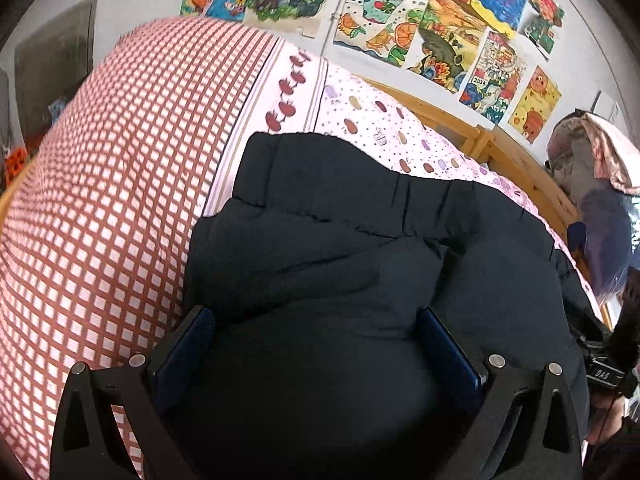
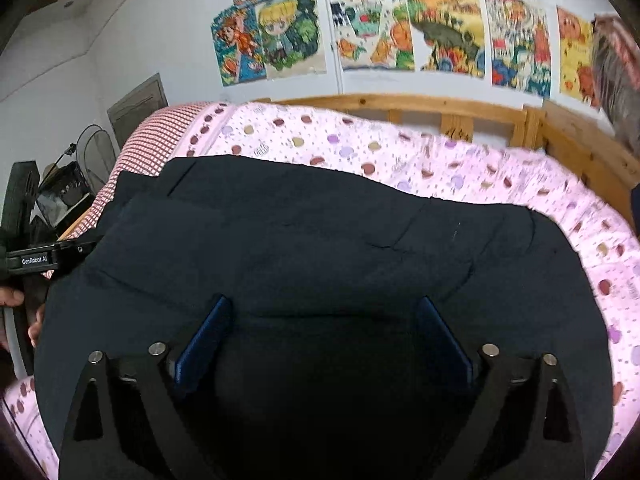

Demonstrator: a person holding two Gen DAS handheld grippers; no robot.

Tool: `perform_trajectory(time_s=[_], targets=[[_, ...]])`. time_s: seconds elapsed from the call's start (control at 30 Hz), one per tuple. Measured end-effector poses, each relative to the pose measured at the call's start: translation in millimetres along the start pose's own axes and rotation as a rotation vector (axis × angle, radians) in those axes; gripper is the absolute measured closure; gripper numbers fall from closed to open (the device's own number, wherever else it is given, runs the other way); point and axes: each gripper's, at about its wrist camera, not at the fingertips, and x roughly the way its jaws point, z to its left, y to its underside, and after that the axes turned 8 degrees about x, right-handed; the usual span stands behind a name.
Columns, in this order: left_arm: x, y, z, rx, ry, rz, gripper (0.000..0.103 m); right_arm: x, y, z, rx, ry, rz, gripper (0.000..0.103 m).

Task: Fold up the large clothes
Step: 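Press the folded jacket flat with both grippers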

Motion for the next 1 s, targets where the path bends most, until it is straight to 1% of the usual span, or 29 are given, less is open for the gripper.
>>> perform_trajectory(time_s=[0.17,0.33,0.57,0.67,0.77,0.87,0.93,1.0], targets=[[9.1,7.2,3.8,-0.010,0.006,-0.002,0.000,18.2,6.2,3.9,0.005,0.008,0.044,0.005],[19.6,6.8,9.0,-0.036,0.049,0.001,0.000,30.3,7.8,3.8,0.004,0.018,0.066,0.003],[15.4,13.3,18.5,-0.061,0.087,-0.035,0.000,39.9,9.8,8.2,-0.009,0.049,0.080,0.002],[5.3,20.7,19.1,-0.060,0.093,-0.075,0.000,36.5,11.7,8.2,-0.014,0.055,0.058,0.002],[-2.9,25.6,18.7,-0.057,0.093,-0.108,0.000,28.3,17.9,9.2,-0.023,0.063,0.011,0.002],[-10.9,27.5,19.5,-0.058,0.112,-0.137,0.000,19.4,23.3,9.2,-0.029,0.070,-0.041,0.002],[-25.3,33.8,24.9,-0.076,0.136,-0.184,0.000,12.9,26.1,8.7,-0.029,0.075,-0.070,0.002],[-44.5,38.0,32.5,-0.104,0.169,-0.252,0.000,5.0,26.9,8.5,-0.027,0.082,-0.091,0.002]])
